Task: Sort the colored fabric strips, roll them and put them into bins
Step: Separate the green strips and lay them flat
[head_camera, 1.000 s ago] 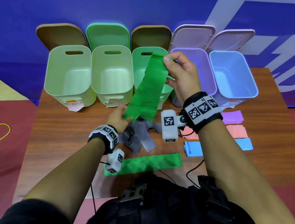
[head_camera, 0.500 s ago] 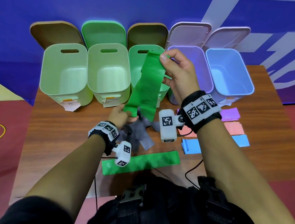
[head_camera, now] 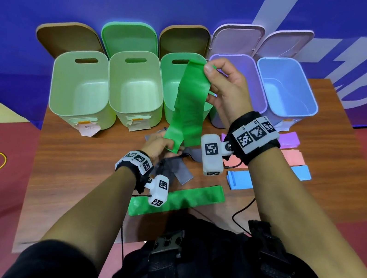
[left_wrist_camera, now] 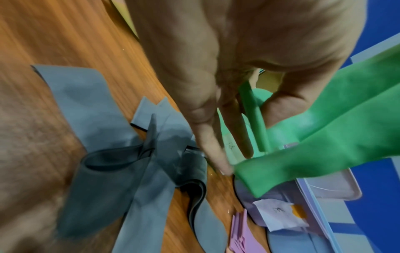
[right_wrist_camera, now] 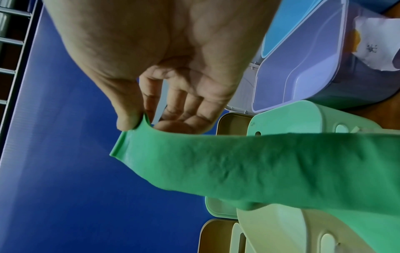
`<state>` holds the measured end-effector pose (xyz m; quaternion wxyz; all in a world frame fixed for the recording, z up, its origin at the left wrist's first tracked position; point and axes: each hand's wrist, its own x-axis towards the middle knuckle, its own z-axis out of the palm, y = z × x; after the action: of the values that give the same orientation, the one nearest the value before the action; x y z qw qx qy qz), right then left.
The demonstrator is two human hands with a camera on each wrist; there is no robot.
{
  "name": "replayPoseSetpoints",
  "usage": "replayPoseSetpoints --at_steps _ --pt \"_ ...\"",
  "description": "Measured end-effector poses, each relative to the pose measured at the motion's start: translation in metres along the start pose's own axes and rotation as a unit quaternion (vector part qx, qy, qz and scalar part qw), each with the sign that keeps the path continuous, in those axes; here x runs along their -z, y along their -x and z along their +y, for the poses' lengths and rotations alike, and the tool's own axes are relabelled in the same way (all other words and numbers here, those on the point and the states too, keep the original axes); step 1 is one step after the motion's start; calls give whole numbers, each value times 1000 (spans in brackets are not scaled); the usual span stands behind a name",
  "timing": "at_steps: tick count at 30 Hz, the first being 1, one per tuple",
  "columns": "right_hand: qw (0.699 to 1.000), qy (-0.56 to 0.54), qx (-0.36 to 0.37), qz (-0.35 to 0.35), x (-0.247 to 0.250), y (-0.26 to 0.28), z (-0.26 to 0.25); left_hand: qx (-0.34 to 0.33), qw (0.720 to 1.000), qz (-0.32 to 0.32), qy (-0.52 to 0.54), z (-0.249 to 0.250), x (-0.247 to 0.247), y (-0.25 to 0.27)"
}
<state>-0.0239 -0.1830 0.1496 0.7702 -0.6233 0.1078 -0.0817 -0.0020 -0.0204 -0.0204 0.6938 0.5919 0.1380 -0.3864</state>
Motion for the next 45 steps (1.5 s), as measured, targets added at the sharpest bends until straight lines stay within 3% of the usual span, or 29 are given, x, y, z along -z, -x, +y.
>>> replayPoseSetpoints --at_steps 7,13,23,32,38,45 --pt "1000 -19 0 1 1 1 -2 34 999 -5 -14 -4 -3 2" --pt "999 -47 1 8 1 1 -4 49 998 -19 38 -9 -6 6" --pt "999 -36 1 12 6 2 -7 8 993 -66 92 -8 -21 5" --pt "999 -33 13 24 15 0 -10 -37 998 -37 23 -18 -16 -6" --pt "996 -51 14 66 31 -7 -2 -91 995 26 -43 -25 1 -9" --pt "985 -88 -15 146 59 -11 29 -87 991 31 -94 -33 35 -4"
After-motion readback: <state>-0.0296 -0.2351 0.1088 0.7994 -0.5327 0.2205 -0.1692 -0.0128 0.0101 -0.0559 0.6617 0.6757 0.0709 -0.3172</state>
